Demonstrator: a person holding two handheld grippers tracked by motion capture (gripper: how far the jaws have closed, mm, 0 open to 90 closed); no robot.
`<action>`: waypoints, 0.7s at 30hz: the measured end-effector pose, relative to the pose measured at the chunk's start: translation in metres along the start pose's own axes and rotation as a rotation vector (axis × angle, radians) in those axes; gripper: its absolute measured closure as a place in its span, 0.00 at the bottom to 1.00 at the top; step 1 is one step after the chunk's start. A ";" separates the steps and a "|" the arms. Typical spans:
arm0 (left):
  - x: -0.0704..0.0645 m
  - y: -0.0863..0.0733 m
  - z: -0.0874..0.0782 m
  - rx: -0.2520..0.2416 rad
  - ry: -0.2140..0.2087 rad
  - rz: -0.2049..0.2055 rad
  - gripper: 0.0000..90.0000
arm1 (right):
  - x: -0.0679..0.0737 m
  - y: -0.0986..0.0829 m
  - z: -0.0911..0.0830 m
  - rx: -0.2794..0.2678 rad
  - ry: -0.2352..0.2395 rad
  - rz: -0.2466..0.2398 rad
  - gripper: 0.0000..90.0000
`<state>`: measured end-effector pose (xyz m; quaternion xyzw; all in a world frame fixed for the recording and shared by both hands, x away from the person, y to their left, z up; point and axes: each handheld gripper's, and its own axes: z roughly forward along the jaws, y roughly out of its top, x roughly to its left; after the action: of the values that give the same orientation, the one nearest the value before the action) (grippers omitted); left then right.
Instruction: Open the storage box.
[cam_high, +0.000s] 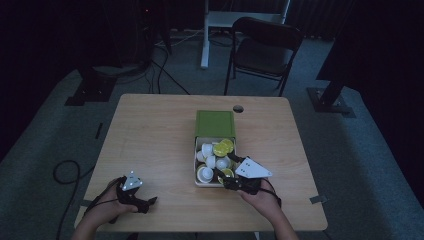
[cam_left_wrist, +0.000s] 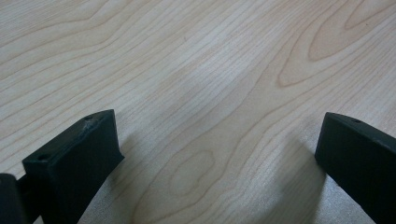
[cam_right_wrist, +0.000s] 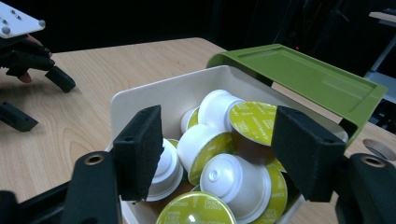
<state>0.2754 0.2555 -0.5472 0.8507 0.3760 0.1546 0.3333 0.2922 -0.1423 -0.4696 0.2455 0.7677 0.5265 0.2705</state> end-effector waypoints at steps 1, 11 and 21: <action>0.000 0.000 0.000 0.000 0.000 0.000 0.00 | -0.001 0.000 -0.001 -0.001 0.001 0.007 0.35; 0.000 0.000 0.000 0.000 0.000 0.000 0.00 | -0.006 0.001 -0.005 -0.005 -0.025 0.029 0.23; 0.000 0.000 0.000 0.000 0.000 0.000 0.00 | -0.017 -0.004 -0.015 -0.010 -0.072 0.064 0.18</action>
<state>0.2754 0.2555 -0.5472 0.8506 0.3760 0.1546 0.3334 0.2945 -0.1652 -0.4662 0.2874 0.7467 0.5295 0.2821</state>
